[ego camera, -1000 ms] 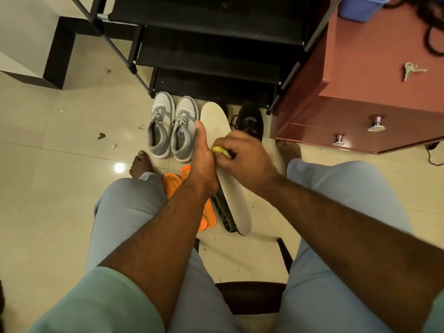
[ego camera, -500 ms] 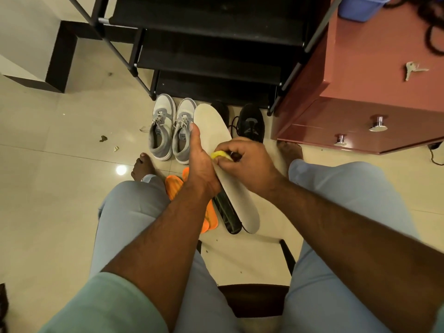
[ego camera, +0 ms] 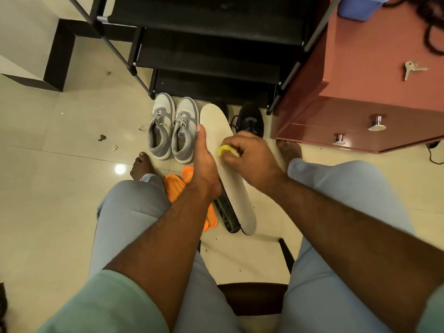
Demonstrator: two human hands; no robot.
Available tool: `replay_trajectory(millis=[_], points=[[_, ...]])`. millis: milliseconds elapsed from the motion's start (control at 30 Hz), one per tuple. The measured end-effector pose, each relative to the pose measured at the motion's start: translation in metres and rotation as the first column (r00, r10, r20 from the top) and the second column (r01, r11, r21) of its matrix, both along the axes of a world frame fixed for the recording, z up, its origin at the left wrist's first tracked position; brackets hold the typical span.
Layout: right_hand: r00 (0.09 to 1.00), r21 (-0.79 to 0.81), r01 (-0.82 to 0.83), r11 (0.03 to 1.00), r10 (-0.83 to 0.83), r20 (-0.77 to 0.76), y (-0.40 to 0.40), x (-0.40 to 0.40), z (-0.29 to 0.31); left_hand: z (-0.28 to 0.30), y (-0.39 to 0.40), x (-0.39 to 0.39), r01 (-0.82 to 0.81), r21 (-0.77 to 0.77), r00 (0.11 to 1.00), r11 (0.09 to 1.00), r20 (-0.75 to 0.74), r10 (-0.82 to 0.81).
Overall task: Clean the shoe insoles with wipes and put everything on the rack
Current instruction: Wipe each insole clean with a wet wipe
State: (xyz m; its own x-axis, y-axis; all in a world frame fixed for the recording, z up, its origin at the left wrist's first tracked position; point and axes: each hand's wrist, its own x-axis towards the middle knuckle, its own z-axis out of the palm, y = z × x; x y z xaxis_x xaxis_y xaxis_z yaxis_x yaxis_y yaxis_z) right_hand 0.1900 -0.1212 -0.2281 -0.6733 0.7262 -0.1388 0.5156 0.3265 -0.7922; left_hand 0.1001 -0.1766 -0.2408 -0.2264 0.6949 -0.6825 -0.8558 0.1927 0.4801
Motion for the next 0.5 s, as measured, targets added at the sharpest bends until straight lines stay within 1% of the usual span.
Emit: replay_trajectory(millis=[100,167,233,300,367,433,500], points=[[0.973,0.018,0.193,0.981,-0.194,0.121,0.026,0.007,-0.015,-0.001,0.000,0.005,0.030,-0.011,1.000,1.000,-0.007,-0.030],[0.960,0.017,0.258,0.966,-0.258,0.112,0.034,0.009,-0.018,-0.004,0.000,0.007,0.040,-0.011,0.999,0.999,-0.018,-0.040],[0.974,0.019,0.218,0.976,-0.218,0.062,0.027,0.003,-0.010,-0.004,0.000,0.008,0.013,0.013,1.000,1.000,0.011,-0.013],[0.995,0.013,0.102,0.995,-0.102,-0.016,0.011,-0.007,0.002,-0.003,0.000,0.008,-0.036,0.016,0.998,0.999,0.045,0.035],[0.997,0.051,0.005,0.999,-0.001,-0.083,-0.005,-0.015,0.008,-0.003,0.000,0.009,-0.071,0.014,0.997,0.997,0.043,0.070],[0.996,0.072,0.029,0.997,-0.024,-0.081,-0.004,-0.016,0.006,-0.003,-0.001,0.010,-0.053,0.018,0.998,0.998,0.042,0.052],[0.993,0.042,0.117,0.992,-0.117,0.000,0.010,-0.010,-0.003,0.000,-0.002,0.008,0.012,0.007,0.999,1.000,0.038,-0.012]])
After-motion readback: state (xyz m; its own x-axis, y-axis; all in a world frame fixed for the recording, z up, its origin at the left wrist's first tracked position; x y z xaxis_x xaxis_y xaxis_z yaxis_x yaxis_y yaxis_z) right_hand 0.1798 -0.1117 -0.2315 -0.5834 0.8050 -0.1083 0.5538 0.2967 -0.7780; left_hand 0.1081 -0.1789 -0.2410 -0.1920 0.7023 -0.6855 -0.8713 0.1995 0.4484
